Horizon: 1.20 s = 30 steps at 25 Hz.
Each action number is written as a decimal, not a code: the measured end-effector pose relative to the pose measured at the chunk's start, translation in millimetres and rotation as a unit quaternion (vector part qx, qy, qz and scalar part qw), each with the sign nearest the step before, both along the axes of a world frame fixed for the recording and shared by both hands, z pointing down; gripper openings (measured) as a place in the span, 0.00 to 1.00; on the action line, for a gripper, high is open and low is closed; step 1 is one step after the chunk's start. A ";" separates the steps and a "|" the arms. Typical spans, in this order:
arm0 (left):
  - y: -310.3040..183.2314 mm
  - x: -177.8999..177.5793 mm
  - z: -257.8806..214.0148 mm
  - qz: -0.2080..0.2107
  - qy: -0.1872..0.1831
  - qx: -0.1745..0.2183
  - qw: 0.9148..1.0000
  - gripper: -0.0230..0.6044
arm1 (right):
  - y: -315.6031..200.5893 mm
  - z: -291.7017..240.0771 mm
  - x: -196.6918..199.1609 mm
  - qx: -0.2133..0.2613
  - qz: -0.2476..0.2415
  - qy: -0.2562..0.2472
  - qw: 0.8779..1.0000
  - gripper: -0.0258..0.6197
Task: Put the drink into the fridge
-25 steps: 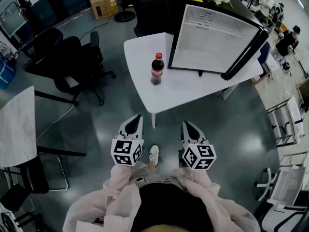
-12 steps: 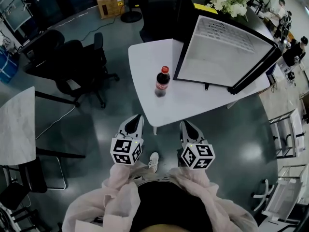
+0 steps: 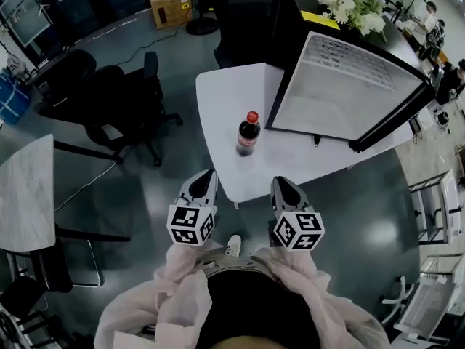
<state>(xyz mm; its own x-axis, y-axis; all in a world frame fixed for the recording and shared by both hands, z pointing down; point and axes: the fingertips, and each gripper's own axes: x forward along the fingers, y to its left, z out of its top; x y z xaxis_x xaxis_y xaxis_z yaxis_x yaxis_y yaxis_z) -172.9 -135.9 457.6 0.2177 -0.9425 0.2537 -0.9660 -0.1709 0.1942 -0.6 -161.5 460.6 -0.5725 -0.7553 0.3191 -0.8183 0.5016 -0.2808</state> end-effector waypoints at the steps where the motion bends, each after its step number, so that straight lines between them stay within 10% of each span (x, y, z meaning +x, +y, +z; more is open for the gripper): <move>1: -1.2 0.2 -0.4 0.002 -0.001 0.001 1.000 0.05 | -1.2 0.1 -2.1 0.000 -0.004 0.000 1.000 0.14; 7: 5.9 2.6 -0.7 0.010 0.000 -0.003 1.000 0.05 | 10.5 0.0 -9.3 -0.002 -0.021 0.002 1.000 0.45; 30: -24.5 -5.9 22.1 -0.071 0.019 -0.029 0.997 0.05 | -39.4 12.5 -39.1 -0.005 -0.143 0.032 0.989 0.51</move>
